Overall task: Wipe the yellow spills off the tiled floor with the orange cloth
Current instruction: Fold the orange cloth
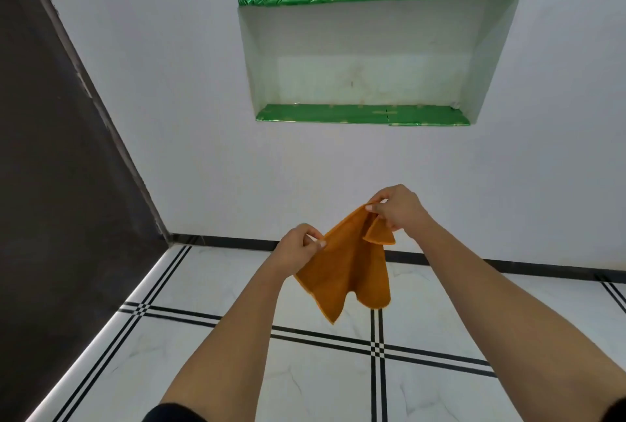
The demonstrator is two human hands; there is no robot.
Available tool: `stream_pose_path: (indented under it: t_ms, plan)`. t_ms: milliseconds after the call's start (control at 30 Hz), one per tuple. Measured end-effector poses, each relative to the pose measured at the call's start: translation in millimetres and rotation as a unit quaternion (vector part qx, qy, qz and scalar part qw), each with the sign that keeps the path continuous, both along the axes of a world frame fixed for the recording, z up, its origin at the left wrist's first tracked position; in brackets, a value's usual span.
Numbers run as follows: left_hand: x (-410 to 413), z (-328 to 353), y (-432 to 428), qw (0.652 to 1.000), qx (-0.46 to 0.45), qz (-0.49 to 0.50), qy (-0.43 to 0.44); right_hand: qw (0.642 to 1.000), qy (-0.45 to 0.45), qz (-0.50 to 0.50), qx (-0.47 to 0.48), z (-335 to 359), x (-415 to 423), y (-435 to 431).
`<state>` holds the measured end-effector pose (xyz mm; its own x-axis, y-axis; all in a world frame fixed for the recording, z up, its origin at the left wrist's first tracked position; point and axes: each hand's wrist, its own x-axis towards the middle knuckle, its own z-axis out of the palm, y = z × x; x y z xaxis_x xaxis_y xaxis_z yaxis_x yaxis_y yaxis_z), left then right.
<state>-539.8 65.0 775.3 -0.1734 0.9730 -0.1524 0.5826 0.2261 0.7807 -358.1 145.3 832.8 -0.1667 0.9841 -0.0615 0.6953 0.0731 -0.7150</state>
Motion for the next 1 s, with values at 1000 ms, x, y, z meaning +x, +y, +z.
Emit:
stream_pose_path:
  t_ms: [1000]
  plan:
    - [-26,31,-5,0.993,0.044,-0.068,0.086,0.971,-0.005,0.237,-0.024,23,-46,-20]
